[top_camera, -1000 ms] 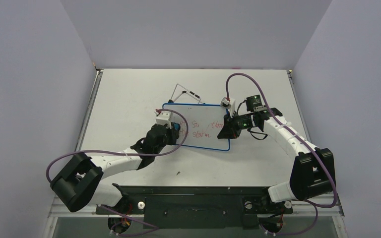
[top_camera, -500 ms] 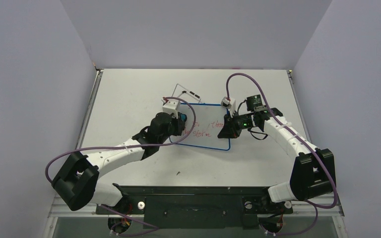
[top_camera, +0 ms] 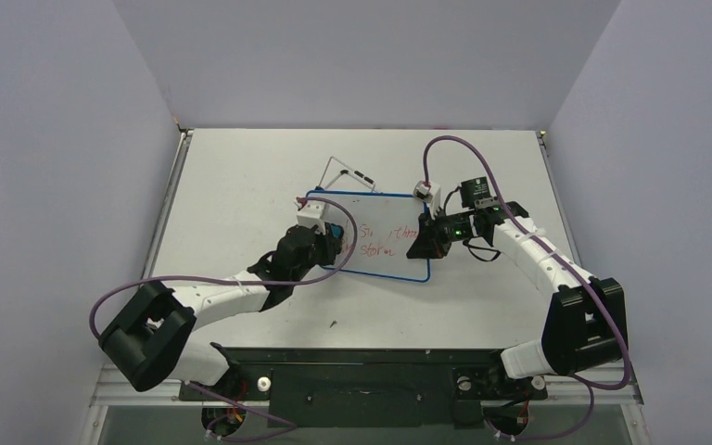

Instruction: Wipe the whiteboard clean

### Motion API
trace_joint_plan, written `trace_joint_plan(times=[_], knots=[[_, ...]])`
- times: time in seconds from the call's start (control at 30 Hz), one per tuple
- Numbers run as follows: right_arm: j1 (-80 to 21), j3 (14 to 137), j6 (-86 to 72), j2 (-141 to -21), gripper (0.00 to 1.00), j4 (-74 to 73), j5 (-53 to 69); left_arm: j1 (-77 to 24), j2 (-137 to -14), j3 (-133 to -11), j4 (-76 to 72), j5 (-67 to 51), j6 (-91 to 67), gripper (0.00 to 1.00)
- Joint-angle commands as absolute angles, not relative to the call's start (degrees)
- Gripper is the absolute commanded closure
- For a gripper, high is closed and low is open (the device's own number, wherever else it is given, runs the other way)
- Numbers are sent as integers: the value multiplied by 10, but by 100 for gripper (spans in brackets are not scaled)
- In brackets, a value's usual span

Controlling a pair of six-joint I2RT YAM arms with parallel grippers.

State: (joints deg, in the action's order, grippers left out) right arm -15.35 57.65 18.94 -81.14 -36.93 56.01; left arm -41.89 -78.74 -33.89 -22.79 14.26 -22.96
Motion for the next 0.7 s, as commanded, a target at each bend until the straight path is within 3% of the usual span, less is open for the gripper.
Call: trace_joint_plan(times=[0.0,0.4,0.67], knots=[[-171,569,243,-806,100,-435,536,-412,-809,-312,-227,141,-245,100],[-170,569,242,-803,100,-435,537,-474,-841,-432,-185,170,-214,100],[-171,570,242,-805,100,-436,540,-480,-800,-461,-145,213,-212,100]])
